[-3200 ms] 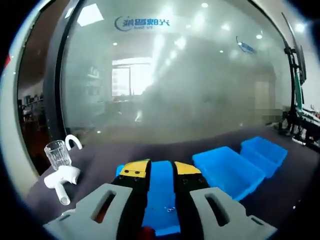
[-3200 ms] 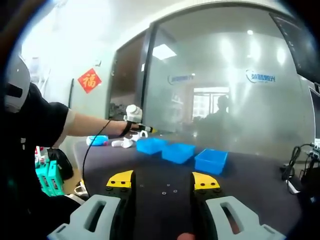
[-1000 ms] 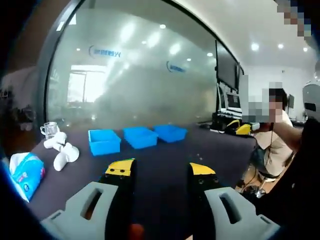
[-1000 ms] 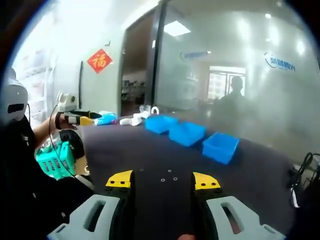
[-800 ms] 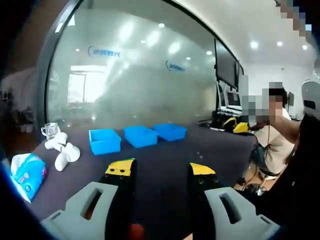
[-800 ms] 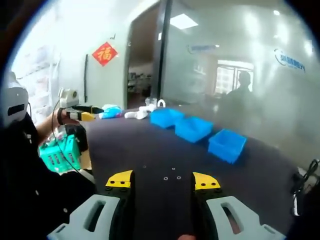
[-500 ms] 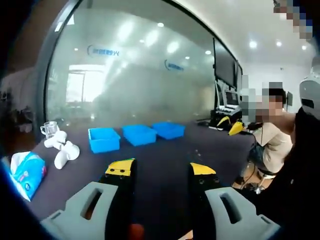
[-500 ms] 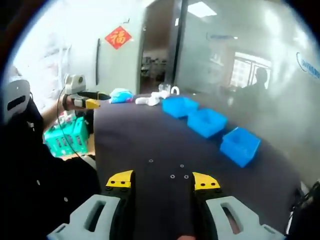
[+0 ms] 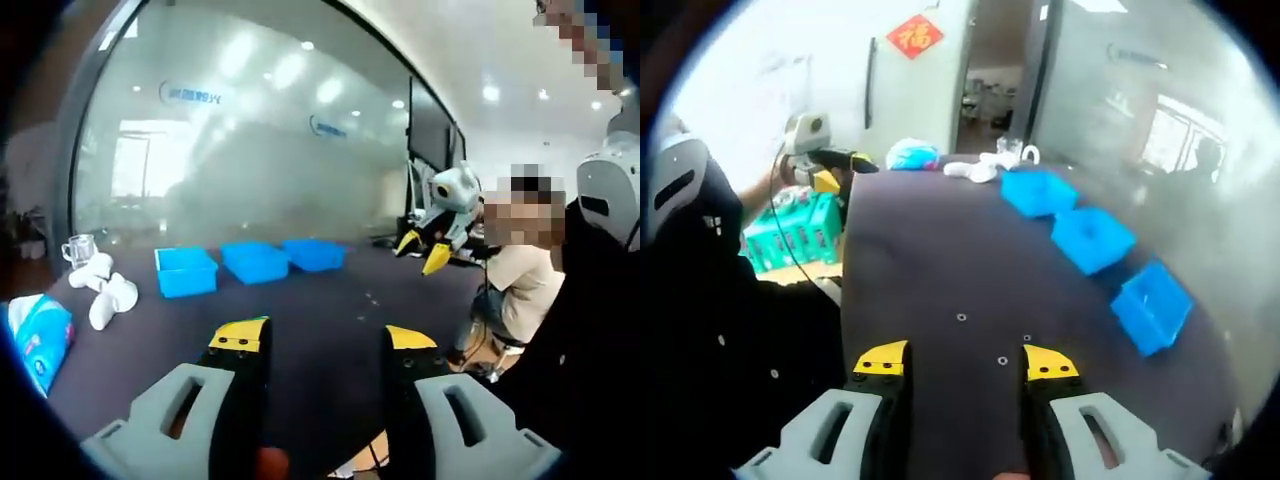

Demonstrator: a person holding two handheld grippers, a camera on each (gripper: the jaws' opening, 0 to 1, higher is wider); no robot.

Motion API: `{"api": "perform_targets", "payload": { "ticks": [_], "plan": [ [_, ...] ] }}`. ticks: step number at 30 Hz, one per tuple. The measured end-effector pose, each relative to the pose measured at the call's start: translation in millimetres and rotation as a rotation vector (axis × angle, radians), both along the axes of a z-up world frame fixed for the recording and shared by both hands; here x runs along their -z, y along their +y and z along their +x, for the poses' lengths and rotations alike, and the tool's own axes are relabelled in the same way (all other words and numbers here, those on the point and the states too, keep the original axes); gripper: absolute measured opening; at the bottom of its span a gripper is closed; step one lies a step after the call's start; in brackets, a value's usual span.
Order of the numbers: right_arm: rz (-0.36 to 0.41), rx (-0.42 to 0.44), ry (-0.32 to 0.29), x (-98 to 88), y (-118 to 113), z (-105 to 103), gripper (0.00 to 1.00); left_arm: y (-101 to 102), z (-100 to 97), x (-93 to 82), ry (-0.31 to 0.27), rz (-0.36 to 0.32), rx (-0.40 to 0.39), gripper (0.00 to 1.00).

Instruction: Sort the screws, nuts, and washers into the corresponding bins

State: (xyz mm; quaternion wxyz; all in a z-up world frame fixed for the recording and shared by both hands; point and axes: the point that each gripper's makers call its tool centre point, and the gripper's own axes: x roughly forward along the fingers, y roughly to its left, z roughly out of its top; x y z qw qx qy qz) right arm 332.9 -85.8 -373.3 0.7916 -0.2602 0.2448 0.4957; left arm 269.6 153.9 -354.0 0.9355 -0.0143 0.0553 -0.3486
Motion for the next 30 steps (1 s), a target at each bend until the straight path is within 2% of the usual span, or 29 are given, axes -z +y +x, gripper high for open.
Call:
{"api": "perform_targets", "payload": {
  "ticks": [8, 14, 22, 30],
  "plan": [
    [-0.043, -0.035, 0.013, 5.8, 7.8, -4.7, 0.38, -0.1, -1.2, 6.4, 0.017, -0.004, 0.017, 0.40],
    [-0.113, -0.091, 0.042, 12.9, 17.8, 0.2, 0.37, -3.8, -4.5, 6.8, 0.016, 0.014, 0.039, 0.41],
    [-0.212, -0.171, 0.109, 39.2, 43.3, 9.0, 0.32, -8.5, -8.9, 9.0, 0.015, 0.038, 0.048, 0.41],
    [-0.298, -0.241, 0.143, 61.3, 58.0, 14.4, 0.30, -7.4, -14.4, 9.2, 0.015, 0.039, 0.043, 0.41]
  ]
}}
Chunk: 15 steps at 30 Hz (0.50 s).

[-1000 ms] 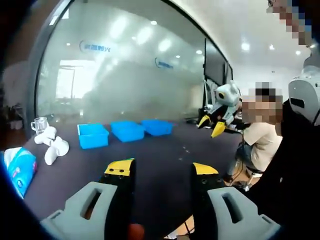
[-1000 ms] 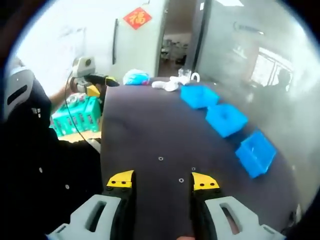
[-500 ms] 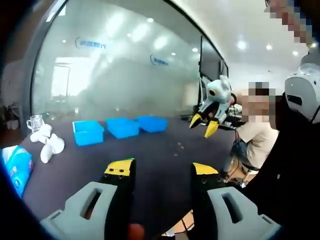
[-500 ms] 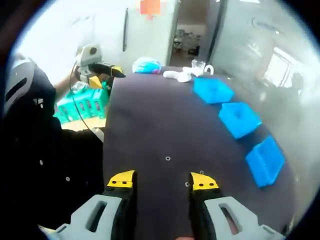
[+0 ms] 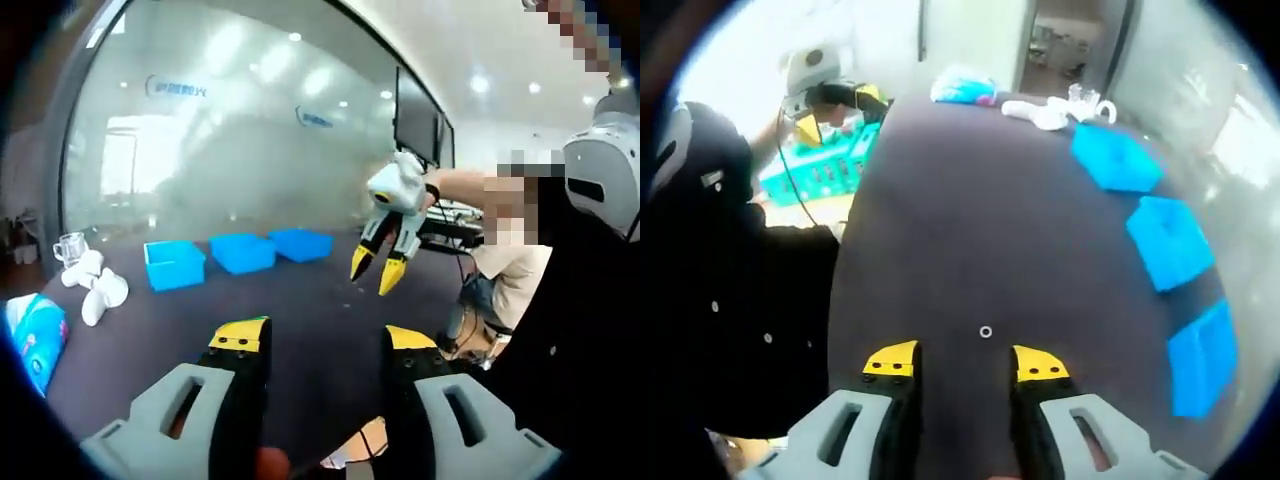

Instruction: Sort the screws, nuts, and washers into the corresponding bins

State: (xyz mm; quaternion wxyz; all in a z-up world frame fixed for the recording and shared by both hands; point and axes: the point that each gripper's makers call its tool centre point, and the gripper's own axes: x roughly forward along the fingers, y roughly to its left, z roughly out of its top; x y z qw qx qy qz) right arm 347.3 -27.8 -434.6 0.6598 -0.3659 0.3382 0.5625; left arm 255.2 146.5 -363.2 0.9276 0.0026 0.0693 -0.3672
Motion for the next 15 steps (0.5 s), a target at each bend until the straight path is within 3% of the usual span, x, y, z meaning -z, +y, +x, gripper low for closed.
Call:
{"api": "perform_targets", "payload": {
  "ticks": [15],
  "plan": [
    [-0.104, -0.104, 0.050, 12.6, 10.0, 4.0, 0.26, 2.1, -5.4, 5.1, 0.010, 0.018, -0.001, 0.41]
  ]
}}
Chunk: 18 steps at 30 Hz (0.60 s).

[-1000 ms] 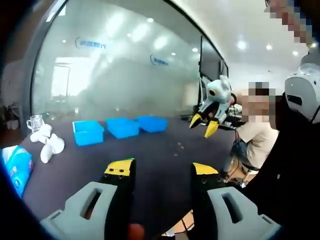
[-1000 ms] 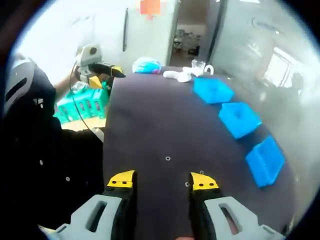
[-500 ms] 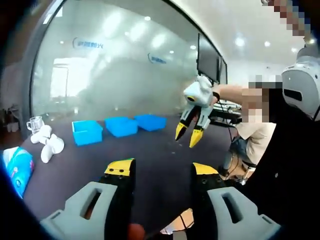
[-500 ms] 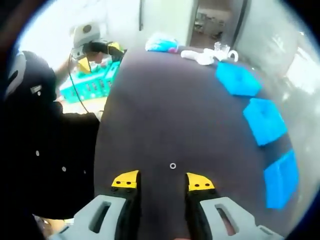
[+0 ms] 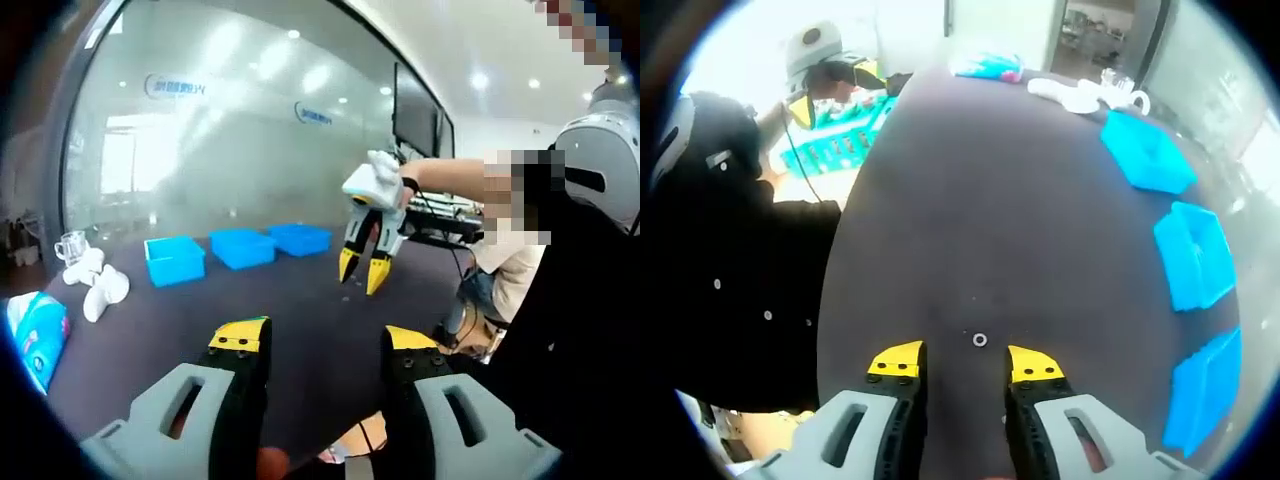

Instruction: Sort the screws, nuts, and washers into the corresponding bins

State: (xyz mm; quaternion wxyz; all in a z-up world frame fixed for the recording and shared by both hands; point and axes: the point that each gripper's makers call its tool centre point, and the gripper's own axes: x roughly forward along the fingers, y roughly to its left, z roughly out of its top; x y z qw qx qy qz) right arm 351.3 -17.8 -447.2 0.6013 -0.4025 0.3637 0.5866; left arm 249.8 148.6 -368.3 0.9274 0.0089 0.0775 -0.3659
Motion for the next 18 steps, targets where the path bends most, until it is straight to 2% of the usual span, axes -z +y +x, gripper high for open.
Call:
{"api": "perform_targets", "payload": {
  "ticks": [8, 18],
  "plan": [
    [-0.045, -0.066, -0.010, 7.2, 1.8, -0.1, 0.25, 4.0, -2.1, 3.8, 0.009, -0.003, -0.013, 0.41],
    [-0.064, -0.059, 0.007, 13.5, 3.6, 4.7, 0.21, 6.6, -3.9, 8.5, 0.021, -0.013, -0.025, 0.40]
  ]
}}
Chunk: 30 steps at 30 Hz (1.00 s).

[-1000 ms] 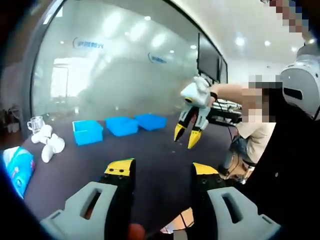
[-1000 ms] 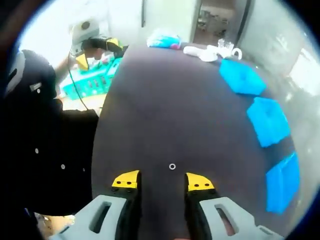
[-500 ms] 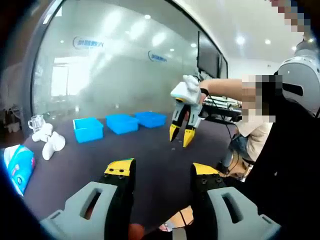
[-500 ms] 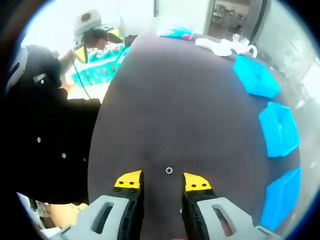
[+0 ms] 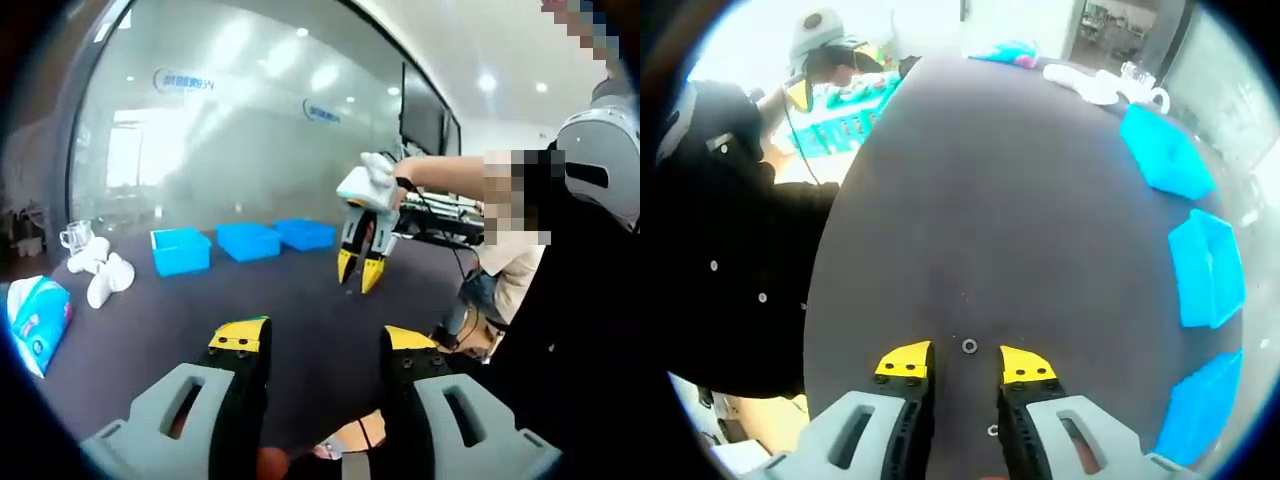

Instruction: Sort the screws, nuts, and washers into the corresponding bins

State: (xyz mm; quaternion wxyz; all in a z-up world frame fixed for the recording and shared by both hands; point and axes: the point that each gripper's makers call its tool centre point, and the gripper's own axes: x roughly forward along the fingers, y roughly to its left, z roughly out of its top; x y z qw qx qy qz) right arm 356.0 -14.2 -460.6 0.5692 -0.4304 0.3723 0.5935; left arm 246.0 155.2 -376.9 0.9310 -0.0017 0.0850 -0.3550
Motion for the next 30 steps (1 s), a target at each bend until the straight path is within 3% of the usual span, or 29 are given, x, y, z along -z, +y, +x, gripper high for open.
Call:
{"api": "perform_targets", "payload": {
  "ticks": [30],
  "plan": [
    [-0.019, -0.005, 0.038, 10.6, 1.6, 2.5, 0.07, -0.6, -1.8, 3.2, 0.012, -0.007, -0.007, 0.40]
  ]
}}
